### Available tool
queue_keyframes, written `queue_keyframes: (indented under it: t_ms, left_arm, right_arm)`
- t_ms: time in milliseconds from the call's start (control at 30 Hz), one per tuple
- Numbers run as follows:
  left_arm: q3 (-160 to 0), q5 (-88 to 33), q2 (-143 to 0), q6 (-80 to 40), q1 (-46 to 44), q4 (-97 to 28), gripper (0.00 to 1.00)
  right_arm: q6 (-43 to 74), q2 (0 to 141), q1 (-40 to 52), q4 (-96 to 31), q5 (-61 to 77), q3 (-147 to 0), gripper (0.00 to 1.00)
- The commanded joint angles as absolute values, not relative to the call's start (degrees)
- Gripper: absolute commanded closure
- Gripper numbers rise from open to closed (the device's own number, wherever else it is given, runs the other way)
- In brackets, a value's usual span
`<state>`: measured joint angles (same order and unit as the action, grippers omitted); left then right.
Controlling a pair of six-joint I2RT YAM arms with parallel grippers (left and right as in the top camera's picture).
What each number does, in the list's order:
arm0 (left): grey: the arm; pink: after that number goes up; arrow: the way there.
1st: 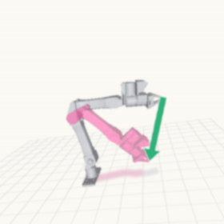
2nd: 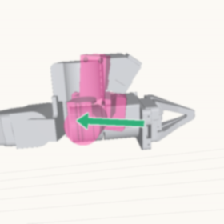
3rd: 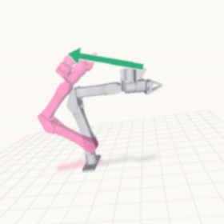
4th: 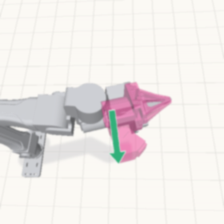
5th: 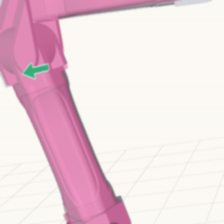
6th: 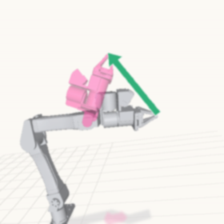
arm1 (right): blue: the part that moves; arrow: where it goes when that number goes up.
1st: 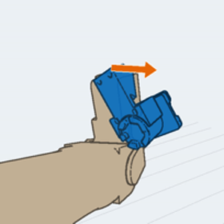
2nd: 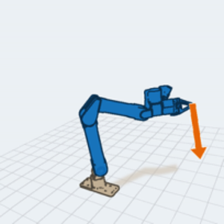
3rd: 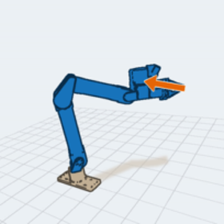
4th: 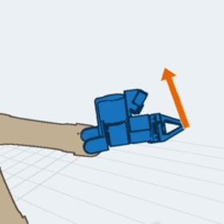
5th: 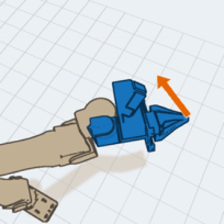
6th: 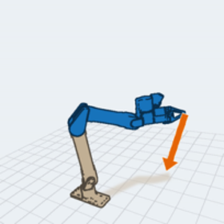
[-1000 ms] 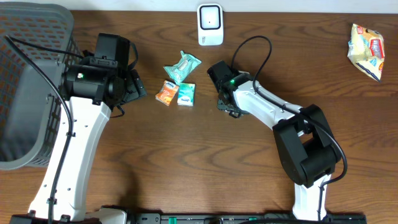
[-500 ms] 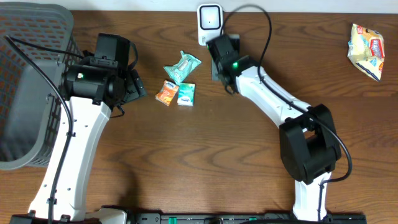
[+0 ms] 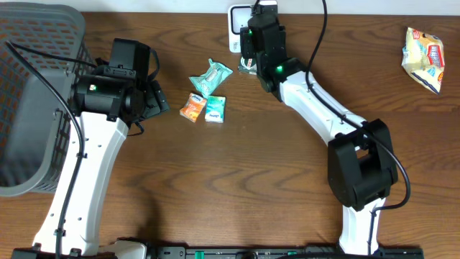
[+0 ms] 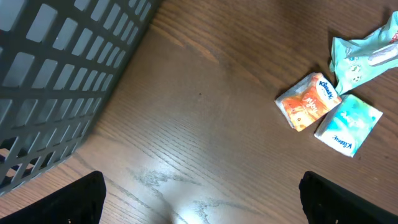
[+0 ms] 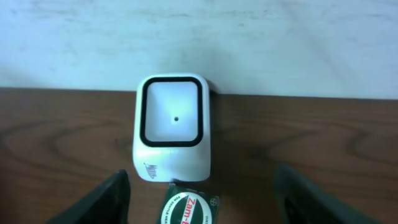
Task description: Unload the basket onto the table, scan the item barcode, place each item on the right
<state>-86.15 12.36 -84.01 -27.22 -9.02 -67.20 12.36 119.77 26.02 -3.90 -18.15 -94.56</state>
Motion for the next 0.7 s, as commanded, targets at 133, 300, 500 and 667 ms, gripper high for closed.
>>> queue_keyframes:
  t_ms: [133,300,500,667]
  left_arm:
    - [-86.1,13.1,-84.2,-27.7,-8.8,-67.4,0.02]
    - [-86.1,13.1,-84.2,-27.7,-8.8,-67.4,0.02]
    - [-86.1,13.1,-84.2,-27.7,-8.8,-67.4,0.03]
    - [-86.1,13.1,-84.2,-27.7,-8.8,-67.4,0.02]
  right_arm:
    - [11.3,123.6,22.8,-8.8,-6.3,-96.2,0.28]
    - [11.2,124.2,22.1,-12.0,2.5,-97.0,0.24]
    - [9.8,128.8,21.6,-8.3,1.7,-97.0,0.58]
    - [10.9,132.4,21.4,-5.9,1.9,-97.0,0.69]
